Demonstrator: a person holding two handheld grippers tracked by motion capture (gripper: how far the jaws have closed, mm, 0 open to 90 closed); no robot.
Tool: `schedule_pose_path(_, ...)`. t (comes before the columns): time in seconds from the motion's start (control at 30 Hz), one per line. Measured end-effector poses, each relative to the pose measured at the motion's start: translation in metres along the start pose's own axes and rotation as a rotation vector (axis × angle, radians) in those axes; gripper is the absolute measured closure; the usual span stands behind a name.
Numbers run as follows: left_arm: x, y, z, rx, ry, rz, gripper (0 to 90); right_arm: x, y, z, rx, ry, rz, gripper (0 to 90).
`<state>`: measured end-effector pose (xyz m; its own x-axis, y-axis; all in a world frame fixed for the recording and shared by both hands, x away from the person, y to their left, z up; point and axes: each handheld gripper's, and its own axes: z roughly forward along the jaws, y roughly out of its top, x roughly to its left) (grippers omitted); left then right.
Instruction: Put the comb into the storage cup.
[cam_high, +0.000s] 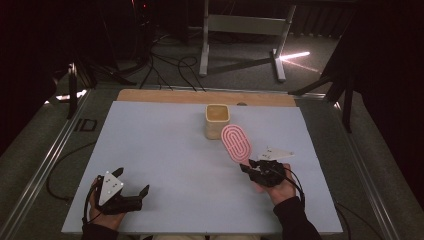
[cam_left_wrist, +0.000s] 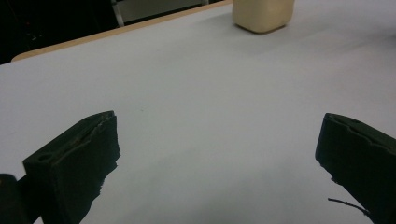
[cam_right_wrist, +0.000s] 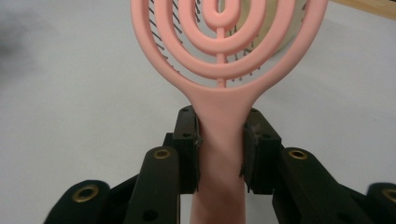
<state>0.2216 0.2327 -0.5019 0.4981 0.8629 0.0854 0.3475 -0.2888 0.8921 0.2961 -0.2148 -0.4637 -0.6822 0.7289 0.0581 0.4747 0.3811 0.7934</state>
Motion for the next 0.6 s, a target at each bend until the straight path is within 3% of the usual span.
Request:
schedule_pose_path(0.17, 0.001, 0.002, 0.001, -0.002, -0.010, -0.026, 0.3, 0.005, 0.004, 0.006, 0.006, 0.013, -0.016, 70.4)
schedule_pose_path(0.27, 0.004, 0.006, -0.001, -0.026, -0.025, -0.068, 0.3, 0.008, 0.006, 0.008, 0.014, 0.018, -0.031, 70.4)
schedule_pose_path(0.6, 0.004, 0.021, 0.000, -0.038, -0.031, -0.059, 0.3, 0.011, 0.011, 0.008, 0.003, 0.027, -0.041, 70.4)
